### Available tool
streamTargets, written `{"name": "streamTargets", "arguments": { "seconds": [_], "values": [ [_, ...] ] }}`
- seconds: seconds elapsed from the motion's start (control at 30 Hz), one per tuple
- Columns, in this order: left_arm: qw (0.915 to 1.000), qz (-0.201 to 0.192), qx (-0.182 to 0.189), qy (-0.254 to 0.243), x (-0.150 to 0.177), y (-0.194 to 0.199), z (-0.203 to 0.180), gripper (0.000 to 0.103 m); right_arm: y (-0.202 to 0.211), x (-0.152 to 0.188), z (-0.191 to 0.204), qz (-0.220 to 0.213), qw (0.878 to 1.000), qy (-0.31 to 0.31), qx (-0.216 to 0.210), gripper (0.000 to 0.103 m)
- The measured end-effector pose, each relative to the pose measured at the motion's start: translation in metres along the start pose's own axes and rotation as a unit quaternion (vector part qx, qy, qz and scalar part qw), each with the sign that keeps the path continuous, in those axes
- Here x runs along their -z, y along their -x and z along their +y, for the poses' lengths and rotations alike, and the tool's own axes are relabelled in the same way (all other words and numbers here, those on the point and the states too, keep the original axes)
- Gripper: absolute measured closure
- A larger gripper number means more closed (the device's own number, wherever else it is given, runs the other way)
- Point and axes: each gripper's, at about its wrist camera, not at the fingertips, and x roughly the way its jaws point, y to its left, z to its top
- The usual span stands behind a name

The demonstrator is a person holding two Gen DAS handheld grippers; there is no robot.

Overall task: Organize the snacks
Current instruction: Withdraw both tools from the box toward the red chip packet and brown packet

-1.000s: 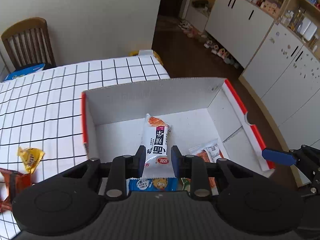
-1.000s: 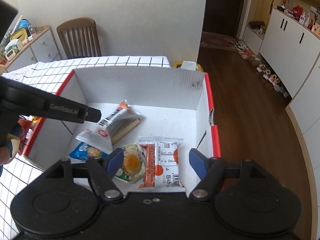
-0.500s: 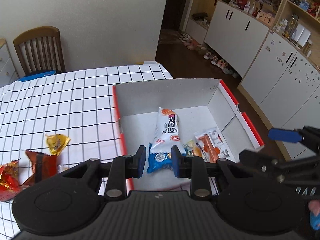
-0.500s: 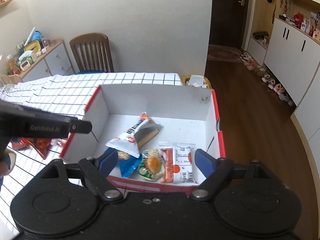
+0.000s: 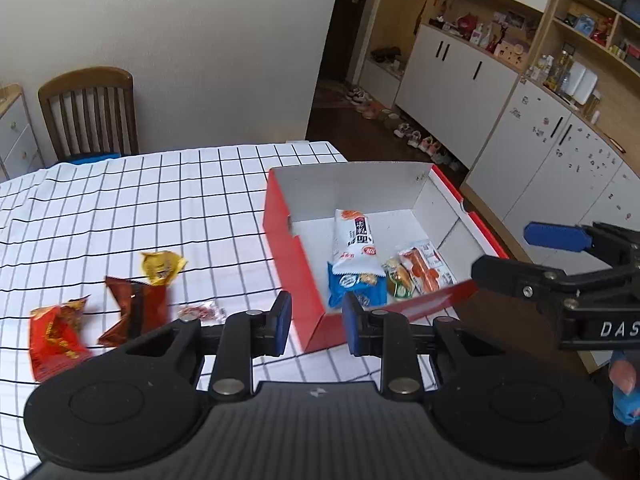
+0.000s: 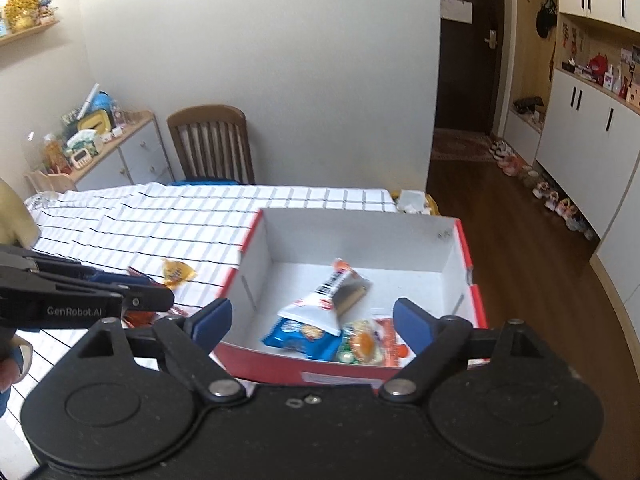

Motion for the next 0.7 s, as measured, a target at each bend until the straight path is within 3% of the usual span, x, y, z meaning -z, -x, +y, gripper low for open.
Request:
{"name": "streamTargets", "arguments": {
  "seconds": [0.13,0.2,0.23,0.27,0.53,0.7],
  "values": [
    [1.0,-0.005,0.006,0.0,0.014,0.021,0.018,0.075,0.009,0.003,0.025,-0.015,1.0,0.002,-0.014,0.011],
    [0.9999,-0.008,0.006,0.001,0.021,0.03,0.029,0.06,0.011,0.005,0.039,-0.021,1.0,0.002,-0.022,0.01],
    [0.9999,-0.012,0.008,0.002,0.024,0.035,0.034,0.036,0.013,0.006,0.046,-0.023,0.999,0.002,-0.024,0.007],
    [0.9998,-0.02,0.008,0.003,0.028,0.041,0.041,0.025,0.014,0.007,0.053,-0.026,0.999,0.002,-0.026,0.005],
    [0.9994,-0.032,-0.007,0.008,0.046,0.07,0.088,0.023,0.017,0.013,0.111,-0.039,0.998,0.033,-0.039,0.0],
    [0.999,-0.036,-0.016,0.022,0.055,0.079,0.125,0.007,0.011,0.017,0.14,-0.04,0.998,0.032,-0.045,0.0]
  ]
}}
